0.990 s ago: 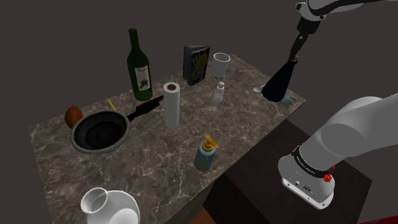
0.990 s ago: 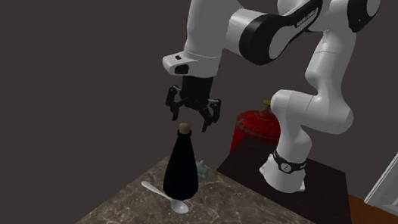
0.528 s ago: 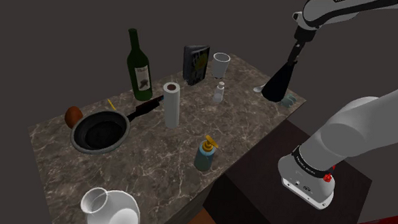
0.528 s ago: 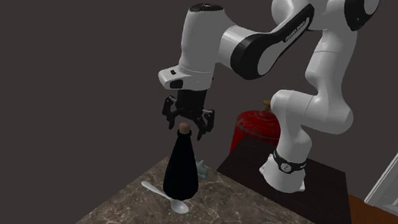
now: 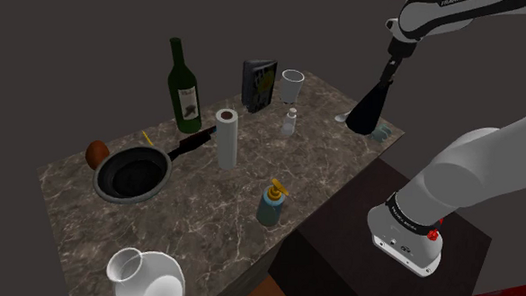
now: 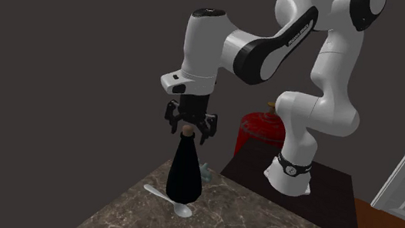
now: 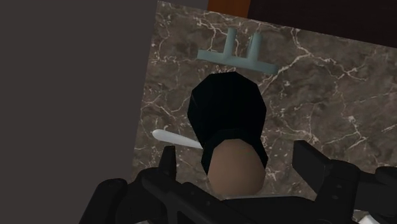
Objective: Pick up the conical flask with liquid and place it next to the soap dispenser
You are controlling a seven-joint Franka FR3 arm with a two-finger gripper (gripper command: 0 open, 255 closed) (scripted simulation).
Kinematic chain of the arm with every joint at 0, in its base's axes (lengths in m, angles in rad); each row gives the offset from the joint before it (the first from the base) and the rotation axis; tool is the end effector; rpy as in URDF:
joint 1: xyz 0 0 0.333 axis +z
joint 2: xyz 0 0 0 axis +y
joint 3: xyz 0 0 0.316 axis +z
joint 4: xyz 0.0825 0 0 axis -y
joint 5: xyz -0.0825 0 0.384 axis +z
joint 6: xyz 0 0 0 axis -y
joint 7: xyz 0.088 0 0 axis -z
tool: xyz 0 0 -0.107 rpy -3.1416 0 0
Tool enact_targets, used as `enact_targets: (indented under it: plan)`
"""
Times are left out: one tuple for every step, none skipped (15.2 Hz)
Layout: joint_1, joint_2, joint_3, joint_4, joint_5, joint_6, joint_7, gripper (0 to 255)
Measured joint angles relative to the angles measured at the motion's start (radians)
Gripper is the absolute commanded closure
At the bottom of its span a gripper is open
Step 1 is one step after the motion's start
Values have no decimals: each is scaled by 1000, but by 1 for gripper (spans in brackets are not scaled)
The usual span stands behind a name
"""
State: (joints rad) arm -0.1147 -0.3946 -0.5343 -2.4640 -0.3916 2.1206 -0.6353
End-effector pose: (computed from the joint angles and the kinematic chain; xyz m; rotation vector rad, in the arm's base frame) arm 0.3325 -0.2773 0.4191 2.9977 0.3366 -0.0960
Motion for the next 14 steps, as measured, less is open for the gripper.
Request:
enact_targets:
  plan:
    - [0,0,0,0,0,0,0,255]
    - [0,0,0,0,0,0,0,255]
    - [0,0,0,0,0,0,0,255]
    - [0,0,0,0,0,0,0,255]
    - [0,0,0,0,0,0,0,255]
    - [0,-1,0,0,0,0,0,255]
    - [0,-1,0,0,0,0,0,255]
    - [0,-1,0,0,0,0,0,255]
    - [0,0,0,0,0,0,0,255]
    - [0,0,0,0,0,0,0,255]
    - [0,-2,1,4,1,-7,-1,255]
    - [0,-9,5,9,1,-19,0,255]
    - [0,-13,7,16,2,-30,-3,255]
    - [-1,-21,9,21,2,-43,-3,255]
